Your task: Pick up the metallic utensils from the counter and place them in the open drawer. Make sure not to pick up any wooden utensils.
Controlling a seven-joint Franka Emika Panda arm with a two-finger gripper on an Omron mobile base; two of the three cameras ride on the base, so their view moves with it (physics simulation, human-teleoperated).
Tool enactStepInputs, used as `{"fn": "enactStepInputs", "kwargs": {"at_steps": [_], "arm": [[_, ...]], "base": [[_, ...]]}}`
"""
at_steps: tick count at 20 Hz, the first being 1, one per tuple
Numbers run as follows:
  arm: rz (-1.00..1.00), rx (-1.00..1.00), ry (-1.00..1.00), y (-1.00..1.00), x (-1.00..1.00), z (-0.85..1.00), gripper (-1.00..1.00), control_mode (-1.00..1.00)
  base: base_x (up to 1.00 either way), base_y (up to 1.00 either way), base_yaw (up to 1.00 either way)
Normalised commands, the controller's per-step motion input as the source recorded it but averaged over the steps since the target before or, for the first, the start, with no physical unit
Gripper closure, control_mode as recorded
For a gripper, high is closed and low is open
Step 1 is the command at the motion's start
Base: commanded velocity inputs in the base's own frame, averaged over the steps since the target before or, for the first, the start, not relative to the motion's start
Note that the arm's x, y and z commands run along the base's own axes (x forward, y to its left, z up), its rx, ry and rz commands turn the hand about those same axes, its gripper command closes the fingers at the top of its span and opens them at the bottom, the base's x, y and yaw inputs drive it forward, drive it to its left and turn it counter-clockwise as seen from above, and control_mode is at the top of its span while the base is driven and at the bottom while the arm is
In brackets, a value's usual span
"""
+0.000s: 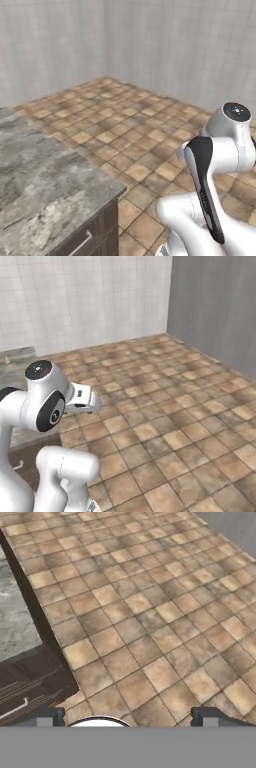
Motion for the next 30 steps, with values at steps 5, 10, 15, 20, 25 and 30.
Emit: {"fn": "enactStepInputs", "kwargs": {"at_steps": [5,10,15,20,25,30], "arm": [[0.0,0.0,0.0,0.0,0.0,0.0,-1.0,1.0],[0.0,0.0,0.0,0.0,0.0,0.0,-1.0,1.0],[0.0,0.0,0.0,0.0,0.0,0.0,-1.0,1.0],[0.0,0.0,0.0,0.0,0.0,0.0,-1.0,1.0],[0.0,0.0,0.0,0.0,0.0,0.0,-1.0,1.0],[0.0,0.0,0.0,0.0,0.0,0.0,-1.0,1.0]], "base": [[1.0,-0.65,0.52],[1.0,-0.99,0.26],[1.0,-1.0,0.19],[1.0,-0.99,0.4],[1.0,-0.48,0.61],[1.0,-0.27,0.7]]}}
